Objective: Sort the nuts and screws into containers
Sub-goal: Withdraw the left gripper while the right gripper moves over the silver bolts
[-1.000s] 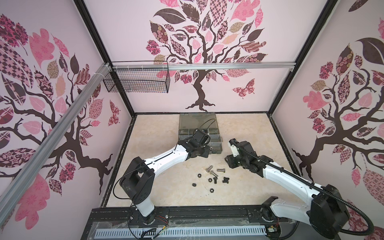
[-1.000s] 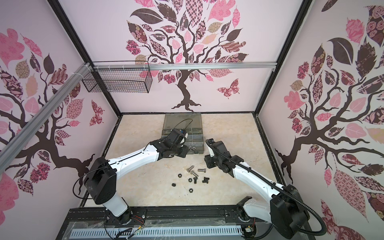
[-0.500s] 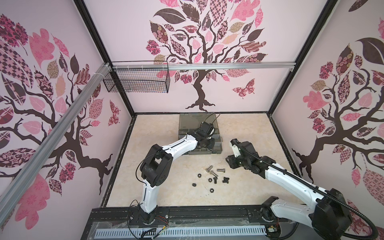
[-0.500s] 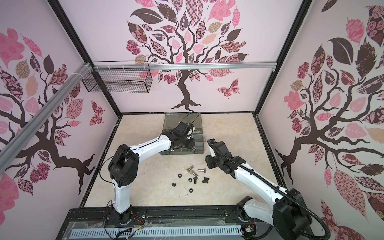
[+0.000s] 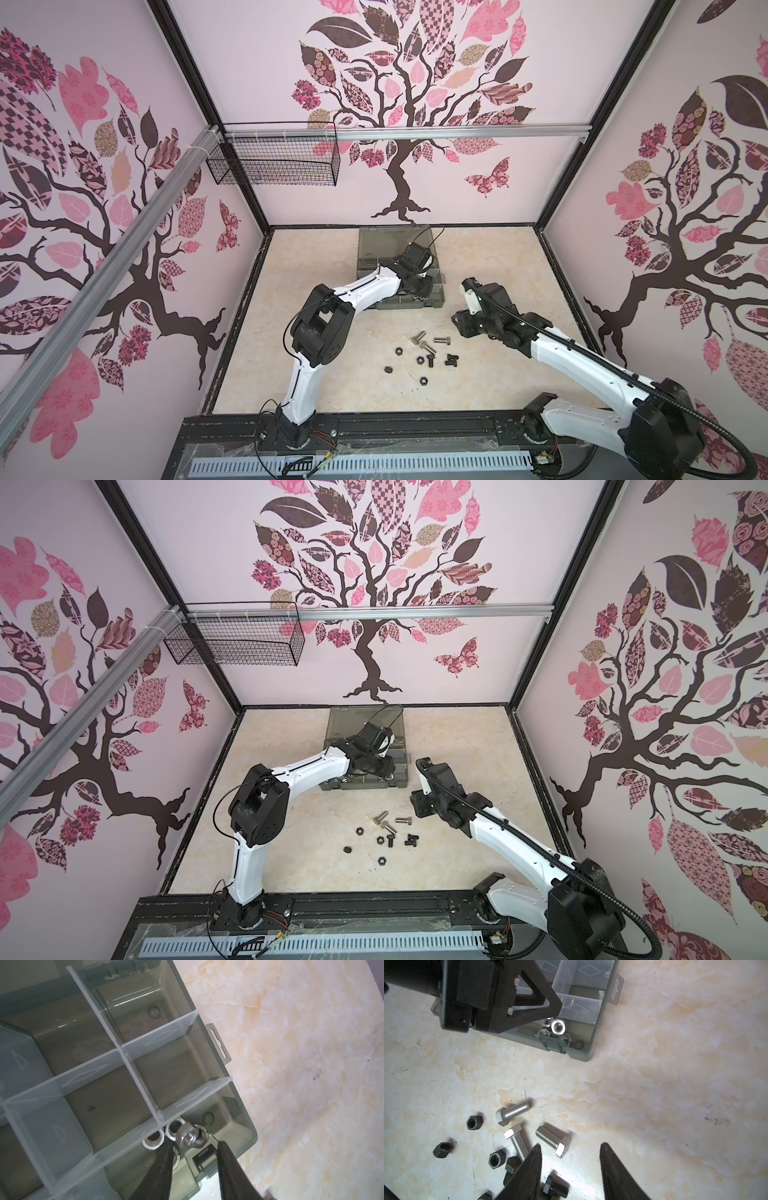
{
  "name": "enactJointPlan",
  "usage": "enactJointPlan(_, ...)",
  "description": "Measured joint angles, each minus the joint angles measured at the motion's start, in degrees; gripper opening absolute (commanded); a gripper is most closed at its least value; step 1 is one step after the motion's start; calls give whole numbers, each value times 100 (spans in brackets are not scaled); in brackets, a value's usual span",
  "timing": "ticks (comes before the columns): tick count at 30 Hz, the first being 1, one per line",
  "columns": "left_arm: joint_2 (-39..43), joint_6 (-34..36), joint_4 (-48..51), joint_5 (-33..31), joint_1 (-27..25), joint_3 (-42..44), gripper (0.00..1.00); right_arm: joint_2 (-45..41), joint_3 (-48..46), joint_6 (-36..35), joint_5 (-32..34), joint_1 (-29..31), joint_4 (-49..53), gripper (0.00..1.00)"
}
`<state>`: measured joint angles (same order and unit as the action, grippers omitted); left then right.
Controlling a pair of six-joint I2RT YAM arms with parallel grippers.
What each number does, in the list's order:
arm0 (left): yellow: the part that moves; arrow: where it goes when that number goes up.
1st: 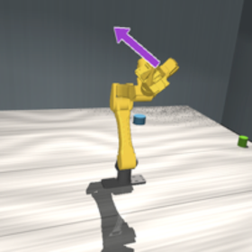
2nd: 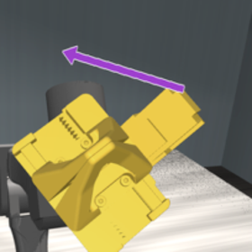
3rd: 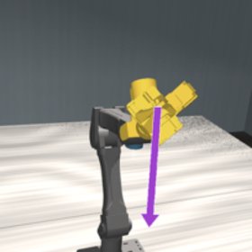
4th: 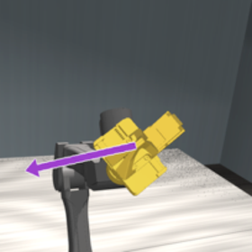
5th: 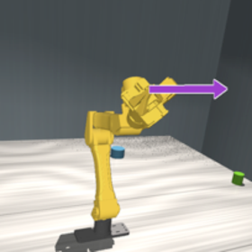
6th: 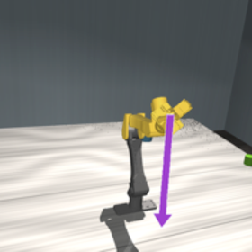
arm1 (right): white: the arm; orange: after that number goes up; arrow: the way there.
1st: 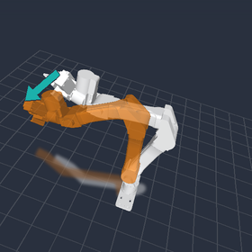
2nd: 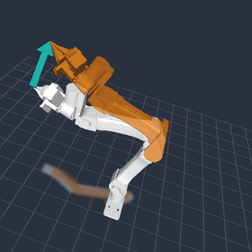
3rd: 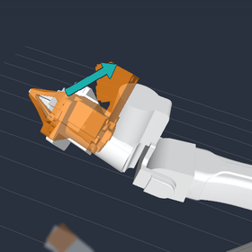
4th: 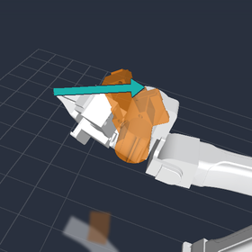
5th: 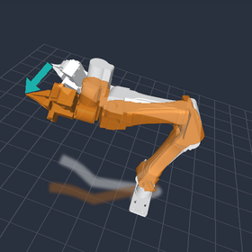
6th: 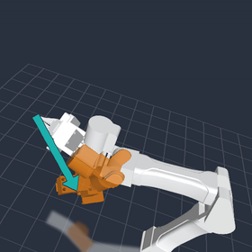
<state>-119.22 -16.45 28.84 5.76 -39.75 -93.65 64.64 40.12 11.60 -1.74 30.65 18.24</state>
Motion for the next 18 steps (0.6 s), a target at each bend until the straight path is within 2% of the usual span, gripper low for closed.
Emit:
enactJointPlan(6,22,-26,-7,-9,0,4,45,-24,-9,0,2,0,22,49)
enactJointPlan(9,297,-39,-96,-50,2,262,45,-24,-9,-2,2,0,37,49)
enactJointPlan(12,1040,-98,-254,-105,24,973,45,-24,-9,-9,2,0,37,49)
enactJointPlan(18,3029,-323,-590,-348,181,2702,46,-9,-9,-66,-2,0,-2,49)
